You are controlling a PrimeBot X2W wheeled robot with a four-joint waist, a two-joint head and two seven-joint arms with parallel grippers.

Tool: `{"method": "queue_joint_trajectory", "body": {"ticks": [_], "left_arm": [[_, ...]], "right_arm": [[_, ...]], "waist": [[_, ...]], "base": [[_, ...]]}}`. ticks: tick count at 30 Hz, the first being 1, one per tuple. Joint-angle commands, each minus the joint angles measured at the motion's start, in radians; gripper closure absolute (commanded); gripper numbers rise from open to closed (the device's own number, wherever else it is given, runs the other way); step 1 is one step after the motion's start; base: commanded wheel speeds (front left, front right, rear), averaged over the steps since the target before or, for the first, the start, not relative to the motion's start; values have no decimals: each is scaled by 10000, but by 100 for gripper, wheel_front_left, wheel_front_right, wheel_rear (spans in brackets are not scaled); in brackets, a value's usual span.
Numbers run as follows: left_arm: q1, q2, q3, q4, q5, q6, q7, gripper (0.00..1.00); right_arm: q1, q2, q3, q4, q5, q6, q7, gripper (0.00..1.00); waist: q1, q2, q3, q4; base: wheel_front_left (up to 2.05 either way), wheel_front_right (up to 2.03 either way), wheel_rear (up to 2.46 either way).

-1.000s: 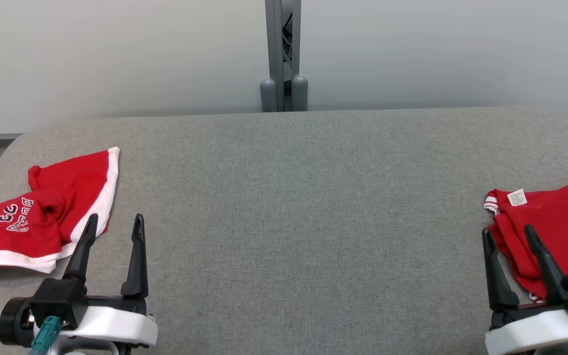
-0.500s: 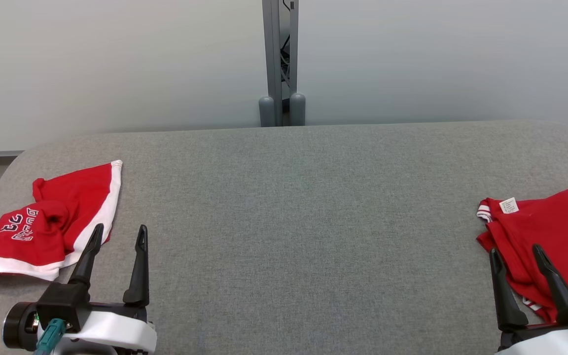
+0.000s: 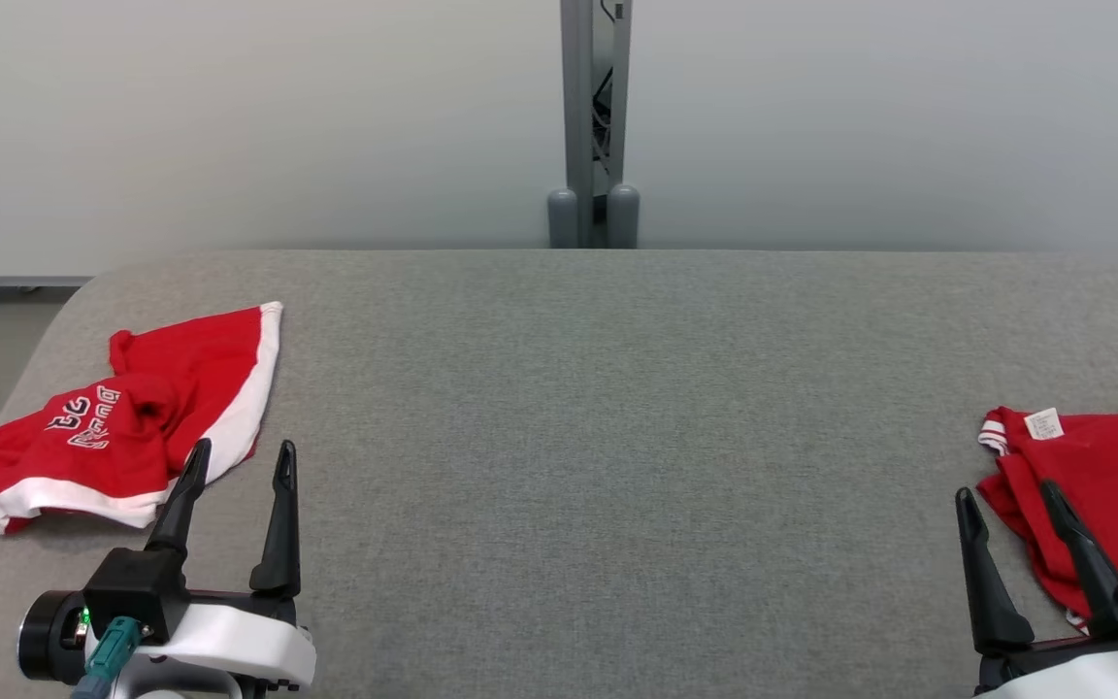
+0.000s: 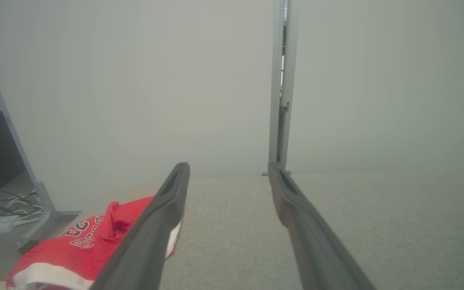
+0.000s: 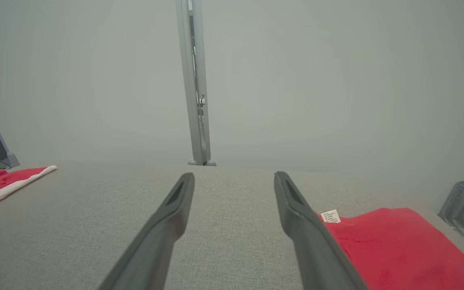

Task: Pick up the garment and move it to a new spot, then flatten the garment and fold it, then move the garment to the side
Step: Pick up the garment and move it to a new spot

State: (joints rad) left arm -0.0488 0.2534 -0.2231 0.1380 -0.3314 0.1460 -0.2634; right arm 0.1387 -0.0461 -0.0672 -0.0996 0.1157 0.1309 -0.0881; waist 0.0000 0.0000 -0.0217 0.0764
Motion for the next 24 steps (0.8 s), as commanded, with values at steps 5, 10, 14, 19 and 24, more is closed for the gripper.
{"method": "queue_joint_trajectory", "body": {"ticks": [5, 10, 14, 19, 24], "left_arm": [[-301, -215, 380, 122, -114, -6, -19, 0], [-349, -422, 752, 160, -163, -115, -19, 0], [-344, -547, 990, 221, -173, -209, -19, 0], [-296, -758, 1359, 189, -95, -317, -19, 0], [-389, -985, 1616, 216, 114, -514, -19, 0]], "right_arm": [[108, -52, 333, -300, 81, -4, 77, 0], [72, -49, 608, -345, 103, -4, 150, 0], [49, -50, 728, -343, 122, -5, 149, 0], [-12, -53, 816, -340, 117, -5, 200, 0], [-81, -52, 840, -328, 91, -5, 233, 0]], "waist": [[0, 0, 60, 1261], [0, 0, 96, 2111], [0, 0, 110, 2513], [0, 0, 187, 2959], [0, 0, 275, 3177]], "base": [[0, 0, 0], [0, 0, 0], [0, 0, 0], [0, 0, 0], [0, 0, 0]]}}
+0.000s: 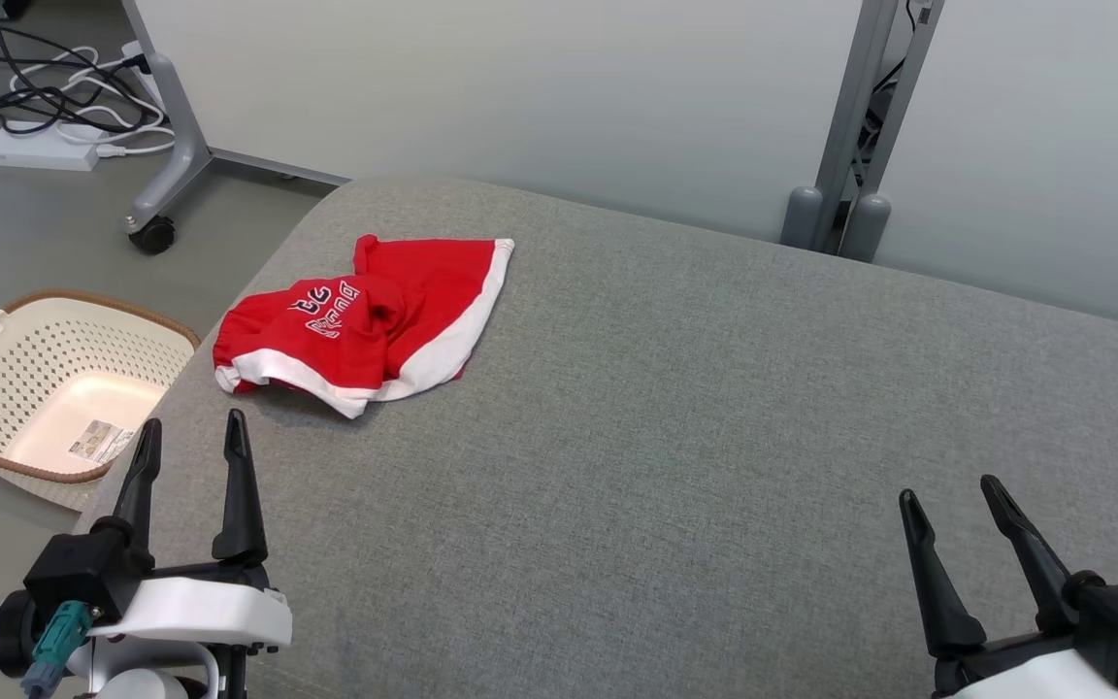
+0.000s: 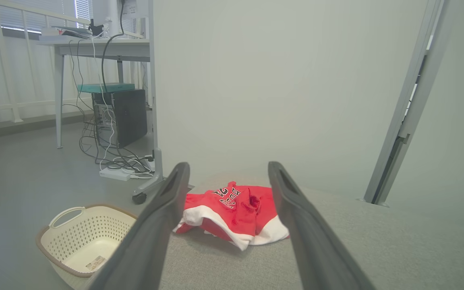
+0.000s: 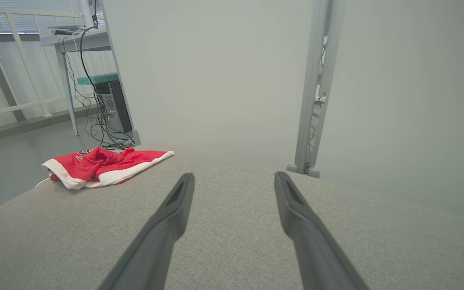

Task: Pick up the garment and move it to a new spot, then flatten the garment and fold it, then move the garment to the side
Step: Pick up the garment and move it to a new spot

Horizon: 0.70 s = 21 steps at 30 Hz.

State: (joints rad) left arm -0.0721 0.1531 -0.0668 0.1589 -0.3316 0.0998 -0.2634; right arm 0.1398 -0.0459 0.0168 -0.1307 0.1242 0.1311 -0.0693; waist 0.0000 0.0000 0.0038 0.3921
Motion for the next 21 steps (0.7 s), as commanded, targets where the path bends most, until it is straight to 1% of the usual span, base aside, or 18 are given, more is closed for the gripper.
{"method": "queue_joint_trajectory", "body": {"ticks": [1, 7, 10, 13, 16, 21], "left_arm": [[-181, -12, 92, 18, 133, -93, -19, 0], [-464, -149, 298, 27, 227, -267, -19, 0], [-978, -30, 402, 163, 220, -381, -19, 0], [-1907, 190, 480, 610, 259, -420, 63, 0], [-3051, 424, 597, 1641, 27, -579, 392, 0], [-4890, 795, 809, 4067, -450, -1025, 899, 0]], "right_arm": [[-96, -54, 25, -9, 9, -7, 73, 0], [-236, -54, 73, -43, -69, -7, 173, 0], [-349, -54, 89, -114, -92, -6, 233, 0], [-506, -55, 42, -258, -226, -6, 324, 0], [-719, -52, 138, -421, -418, -6, 437, 0], [-1190, -97, 341, -687, -667, -7, 582, 0]], "waist": [[0, 0, 34, 36], [0, 0, 230, 13], [0, 0, 440, -61], [0, 0, 782, -86], [0, 0, 1166, -195], [0, 0, 1979, -621]], "base": [[0, 0, 0], [0, 0, 0], [0, 0, 0], [0, 0, 0], [0, 0, 0], [0, 0, 0]]}}
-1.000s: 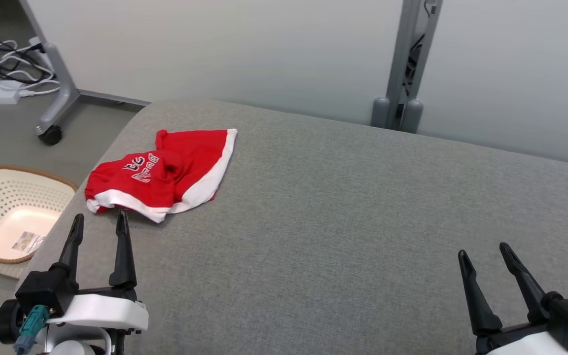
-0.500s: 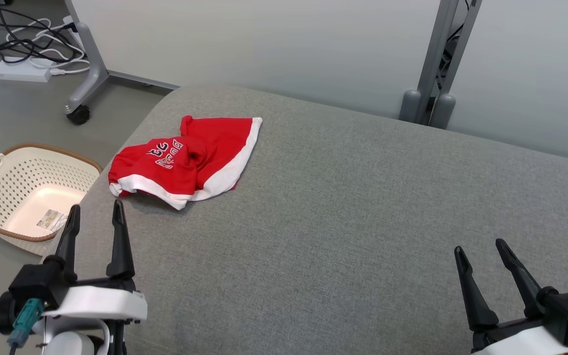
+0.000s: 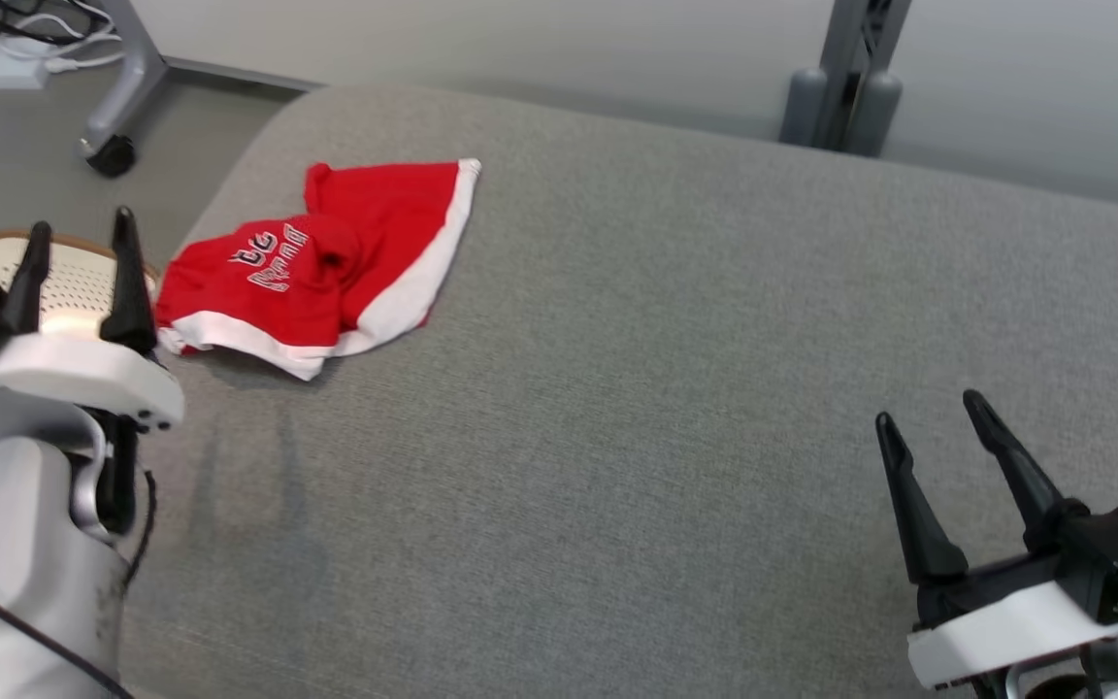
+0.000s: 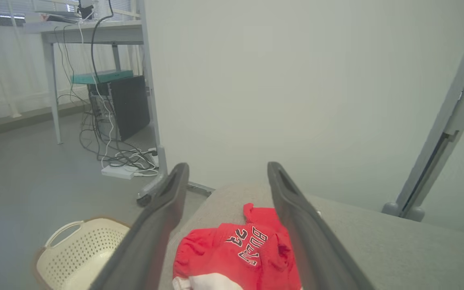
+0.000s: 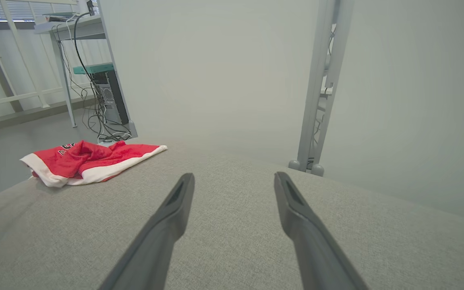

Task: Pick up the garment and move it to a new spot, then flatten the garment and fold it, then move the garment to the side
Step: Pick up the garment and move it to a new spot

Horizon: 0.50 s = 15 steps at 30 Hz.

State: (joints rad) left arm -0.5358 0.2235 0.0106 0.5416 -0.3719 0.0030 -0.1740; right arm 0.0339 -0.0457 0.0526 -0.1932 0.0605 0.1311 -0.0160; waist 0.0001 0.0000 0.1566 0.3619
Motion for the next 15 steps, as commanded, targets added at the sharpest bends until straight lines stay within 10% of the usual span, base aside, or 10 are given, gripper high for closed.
{"method": "queue_joint_trajectory", "body": {"ticks": [1, 15], "left_arm": [[-579, 125, 59, 754, -172, -181, 91, 0], [-2839, 512, 874, 5878, -1754, -999, 1732, 0]], "right_arm": [[-236, -128, 6, -105, -56, -7, 50, 0], [-926, -475, -34, -465, -2, -6, 29, 0]], "waist": [[-1, 0, 614, -418], [-1, 0, 2064, -1373]], "base": [[0, 0, 0], [0, 0, 0]]}}
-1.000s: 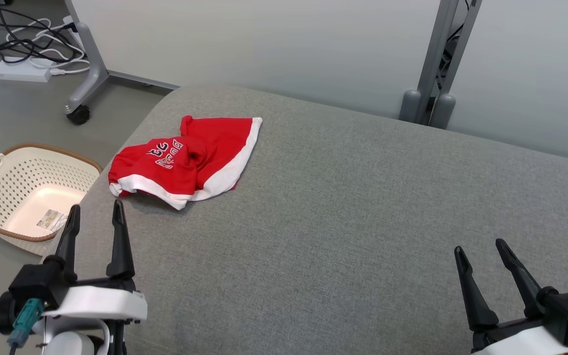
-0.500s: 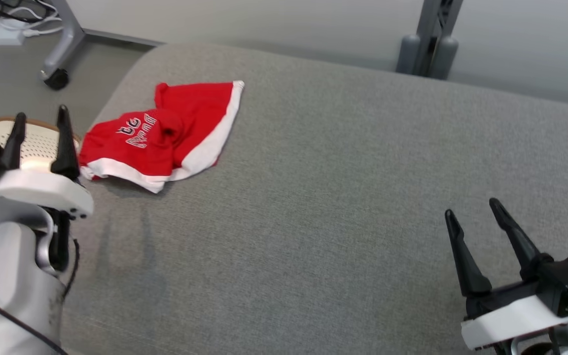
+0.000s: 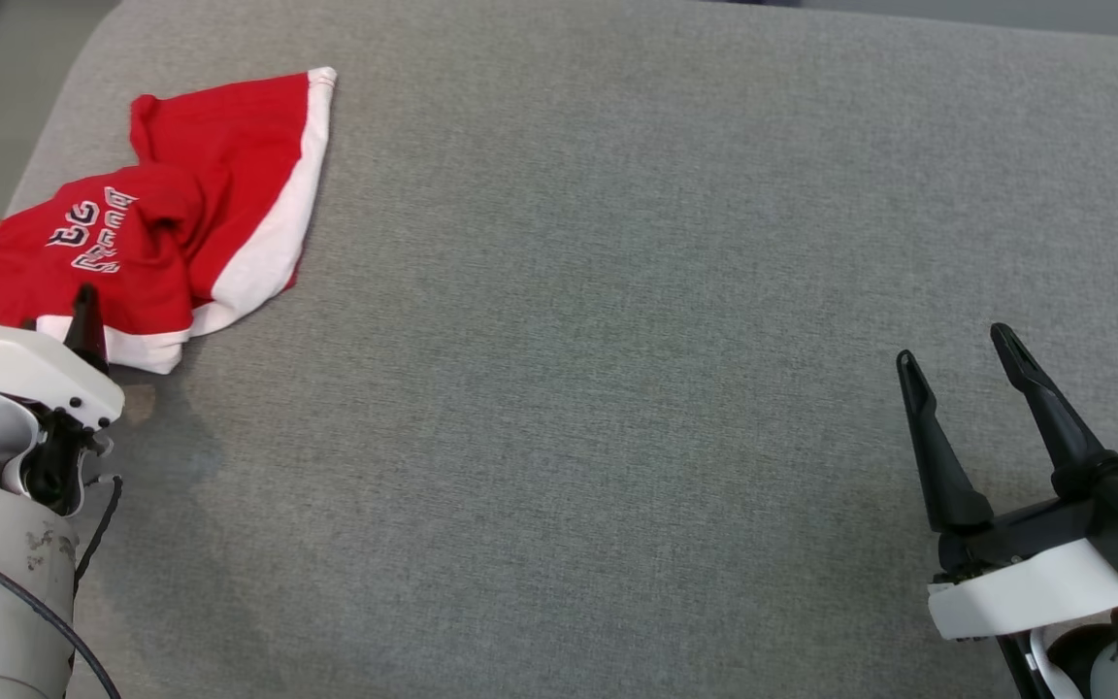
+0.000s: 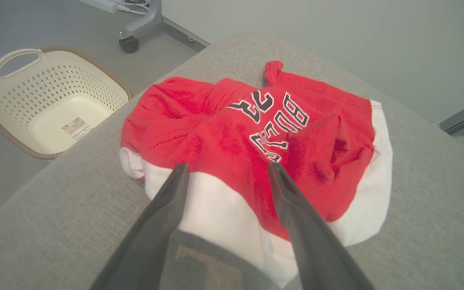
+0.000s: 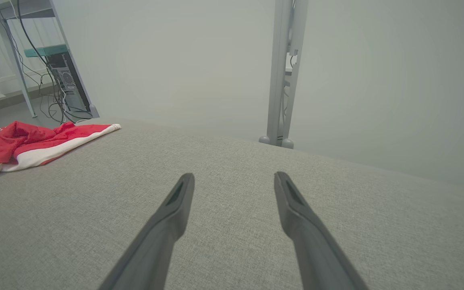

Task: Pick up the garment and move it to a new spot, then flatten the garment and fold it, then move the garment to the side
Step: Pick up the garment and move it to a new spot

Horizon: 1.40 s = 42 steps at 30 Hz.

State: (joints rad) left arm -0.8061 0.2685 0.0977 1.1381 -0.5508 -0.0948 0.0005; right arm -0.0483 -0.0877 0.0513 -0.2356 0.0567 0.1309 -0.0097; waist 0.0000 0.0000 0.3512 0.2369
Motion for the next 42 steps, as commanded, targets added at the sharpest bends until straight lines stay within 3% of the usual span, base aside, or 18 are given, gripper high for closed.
{"method": "queue_joint_trajectory", "body": {"ticks": [1, 4, 5, 6, 7, 17, 21, 33, 42], "left_arm": [[-194, 99, 54, 133, -58, -51, 88, 0], [-304, 159, 163, 691, -306, -129, 350, 1], [-327, 136, 173, 822, -370, -151, 455, 48], [-363, 119, 181, 900, -388, -173, 467, 71], [-404, 154, 178, 947, -396, -168, 417, 100], [-981, 690, -681, 640, 690, 287, -1959, 100], [-985, 588, -1364, 205, 1433, 492, -2459, 100], [745, -869, -3373, -2560, 2930, 369, -2634, 100], [2655, -1654, -4986, -5029, 3465, 130, -1440, 100]], "right_arm": [[-91, -74, 18, -40, 56, -4, -66, 0], [-194, -176, 153, -108, 119, -4, -149, 0], [-237, -214, 198, -120, 139, -4, -179, 0], [-249, -253, 229, -125, 147, -4, -205, 0], [-259, -263, 255, -113, 172, -4, -214, 0], [-76, -149, 87, 197, 255, -4, -327, 0], [20, -34, 103, 390, 331, -4, -419, 0], [399, 261, -39, 694, 498, -4, -624, 0], [591, 354, -137, 930, 661, -4, -727, 0]], "waist": [[0, 0, 144, -153], [0, 0, 227, -228], [0, 0, 244, -251], [0, 0, 255, -267], [0, 0, 266, -287], [0, 0, -270, -253], [0, 0, -772, -285], [0, 0, -1676, -968], [0, 0, -1874, -1854]], "base": [[0, 0, 0], [0, 0, 0], [0, 0, 0], [0, 0, 0], [0, 0, 0], [0, 0, 0], [0, 0, 0], [0, 0, 0], [0, 0, 0]]}}
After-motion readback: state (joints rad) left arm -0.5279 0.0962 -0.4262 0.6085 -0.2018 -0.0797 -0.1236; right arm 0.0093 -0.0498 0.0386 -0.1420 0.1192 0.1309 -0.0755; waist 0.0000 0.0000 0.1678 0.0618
